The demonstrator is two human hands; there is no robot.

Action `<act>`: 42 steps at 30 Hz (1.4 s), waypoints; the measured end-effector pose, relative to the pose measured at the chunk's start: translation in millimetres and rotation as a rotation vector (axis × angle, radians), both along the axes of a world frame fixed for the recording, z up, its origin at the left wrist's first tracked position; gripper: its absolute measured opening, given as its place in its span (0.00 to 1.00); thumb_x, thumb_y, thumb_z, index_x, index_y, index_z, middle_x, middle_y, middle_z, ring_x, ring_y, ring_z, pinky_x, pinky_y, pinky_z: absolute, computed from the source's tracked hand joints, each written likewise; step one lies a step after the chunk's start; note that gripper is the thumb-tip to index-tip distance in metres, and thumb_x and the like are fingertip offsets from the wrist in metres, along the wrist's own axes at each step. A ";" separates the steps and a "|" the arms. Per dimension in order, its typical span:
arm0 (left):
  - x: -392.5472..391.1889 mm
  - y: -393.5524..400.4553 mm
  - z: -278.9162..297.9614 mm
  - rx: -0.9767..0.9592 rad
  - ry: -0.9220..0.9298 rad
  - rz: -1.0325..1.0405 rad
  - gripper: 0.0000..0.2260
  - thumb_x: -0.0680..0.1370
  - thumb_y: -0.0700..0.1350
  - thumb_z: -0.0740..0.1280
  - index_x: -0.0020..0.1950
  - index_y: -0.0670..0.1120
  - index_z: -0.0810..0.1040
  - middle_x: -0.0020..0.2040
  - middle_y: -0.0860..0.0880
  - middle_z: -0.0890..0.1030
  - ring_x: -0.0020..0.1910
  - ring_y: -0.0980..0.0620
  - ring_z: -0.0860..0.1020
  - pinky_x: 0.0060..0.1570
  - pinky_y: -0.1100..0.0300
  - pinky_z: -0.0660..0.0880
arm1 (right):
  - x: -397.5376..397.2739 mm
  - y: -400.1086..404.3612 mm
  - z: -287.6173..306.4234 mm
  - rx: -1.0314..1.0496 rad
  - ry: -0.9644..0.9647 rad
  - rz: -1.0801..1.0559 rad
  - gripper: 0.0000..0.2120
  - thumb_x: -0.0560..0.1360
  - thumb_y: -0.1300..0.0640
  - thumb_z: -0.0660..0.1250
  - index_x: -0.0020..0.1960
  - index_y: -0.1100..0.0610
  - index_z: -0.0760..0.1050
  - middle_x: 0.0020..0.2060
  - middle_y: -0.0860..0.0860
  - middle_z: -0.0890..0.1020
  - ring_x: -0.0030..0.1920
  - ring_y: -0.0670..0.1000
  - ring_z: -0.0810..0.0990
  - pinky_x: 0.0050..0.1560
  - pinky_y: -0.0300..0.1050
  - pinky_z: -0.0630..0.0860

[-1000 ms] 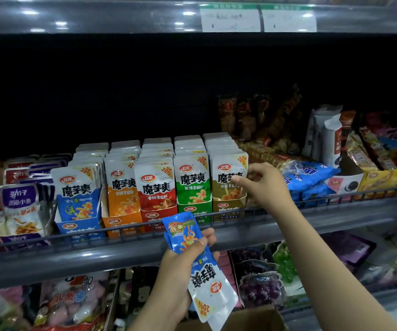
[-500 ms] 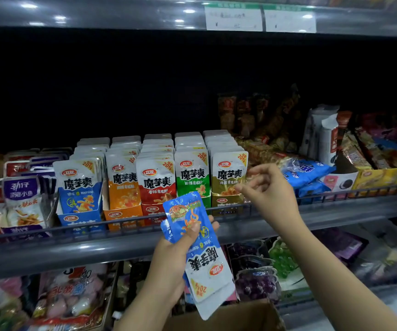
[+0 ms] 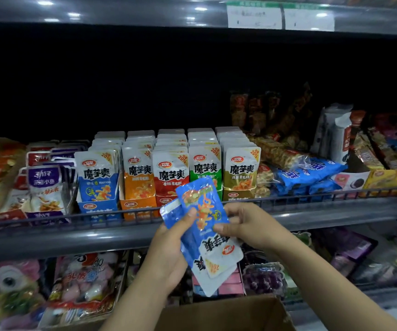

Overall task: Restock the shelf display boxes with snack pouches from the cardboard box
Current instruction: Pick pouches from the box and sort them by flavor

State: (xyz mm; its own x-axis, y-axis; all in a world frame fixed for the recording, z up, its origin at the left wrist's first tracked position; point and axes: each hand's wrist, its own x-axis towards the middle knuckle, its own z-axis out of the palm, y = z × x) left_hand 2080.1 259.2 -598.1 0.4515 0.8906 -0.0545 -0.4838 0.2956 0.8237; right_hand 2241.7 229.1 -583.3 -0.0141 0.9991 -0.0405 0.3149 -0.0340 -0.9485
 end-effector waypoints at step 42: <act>-78.7 10.3 -6.8 0.118 0.379 0.216 0.10 0.73 0.39 0.71 0.52 0.42 0.76 0.46 0.44 0.84 0.39 0.49 0.84 0.33 0.57 0.80 | -61.8 -2.9 -13.5 0.129 -0.294 -0.117 0.10 0.74 0.51 0.70 0.52 0.44 0.70 0.45 0.42 0.83 0.40 0.43 0.82 0.38 0.42 0.76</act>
